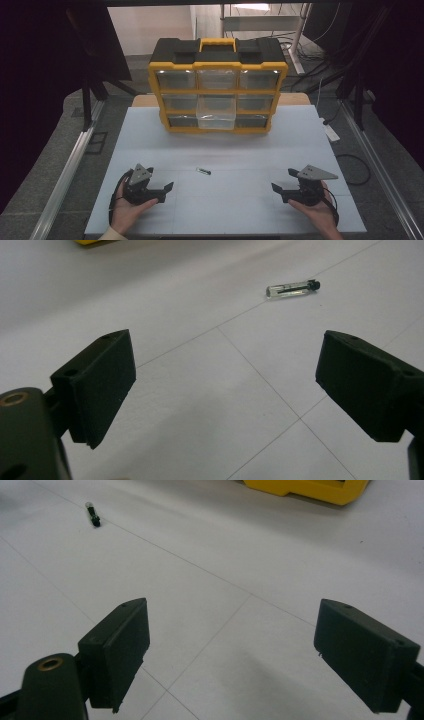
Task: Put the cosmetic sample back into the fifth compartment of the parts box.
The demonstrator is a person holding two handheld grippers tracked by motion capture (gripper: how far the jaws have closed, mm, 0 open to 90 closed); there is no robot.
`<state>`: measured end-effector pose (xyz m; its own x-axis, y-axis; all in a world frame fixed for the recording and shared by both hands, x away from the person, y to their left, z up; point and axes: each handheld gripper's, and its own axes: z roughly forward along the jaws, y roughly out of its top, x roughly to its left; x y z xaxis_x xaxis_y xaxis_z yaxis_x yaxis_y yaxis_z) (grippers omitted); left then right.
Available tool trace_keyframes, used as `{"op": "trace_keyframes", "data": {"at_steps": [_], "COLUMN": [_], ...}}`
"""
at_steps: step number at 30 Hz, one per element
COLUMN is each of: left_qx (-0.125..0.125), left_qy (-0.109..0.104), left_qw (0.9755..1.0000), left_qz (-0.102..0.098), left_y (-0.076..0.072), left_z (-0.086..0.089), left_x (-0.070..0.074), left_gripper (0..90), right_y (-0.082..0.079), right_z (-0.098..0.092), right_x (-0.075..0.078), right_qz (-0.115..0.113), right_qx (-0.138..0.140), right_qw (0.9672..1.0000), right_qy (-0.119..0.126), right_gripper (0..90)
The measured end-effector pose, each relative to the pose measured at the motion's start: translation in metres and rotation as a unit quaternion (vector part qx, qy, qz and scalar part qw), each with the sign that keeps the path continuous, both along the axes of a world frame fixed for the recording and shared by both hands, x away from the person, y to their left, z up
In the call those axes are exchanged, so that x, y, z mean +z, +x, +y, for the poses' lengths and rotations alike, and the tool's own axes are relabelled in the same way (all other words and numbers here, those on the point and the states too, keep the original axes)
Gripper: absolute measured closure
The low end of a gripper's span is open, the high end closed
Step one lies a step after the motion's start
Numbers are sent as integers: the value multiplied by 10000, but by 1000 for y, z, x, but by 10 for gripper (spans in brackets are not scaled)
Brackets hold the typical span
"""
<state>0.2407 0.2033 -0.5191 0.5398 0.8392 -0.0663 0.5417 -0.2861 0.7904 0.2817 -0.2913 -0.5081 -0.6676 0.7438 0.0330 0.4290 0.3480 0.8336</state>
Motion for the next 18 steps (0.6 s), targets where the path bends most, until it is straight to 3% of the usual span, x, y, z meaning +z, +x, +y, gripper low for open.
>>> {"op": "trace_keyframes", "data": {"at_steps": [18], "left_qx": [-103], "left_qy": [13], "left_qw": [9999], "left_qz": [-41], "left_y": [2], "left_z": [-4], "left_x": [0], "left_gripper": [96], "right_y": [-6], "right_z": [-1], "right_x": [-2], "right_qz": [38], "right_qx": [-71], "right_qw": [9999], "right_qy": [-74], "right_gripper": [152]}}
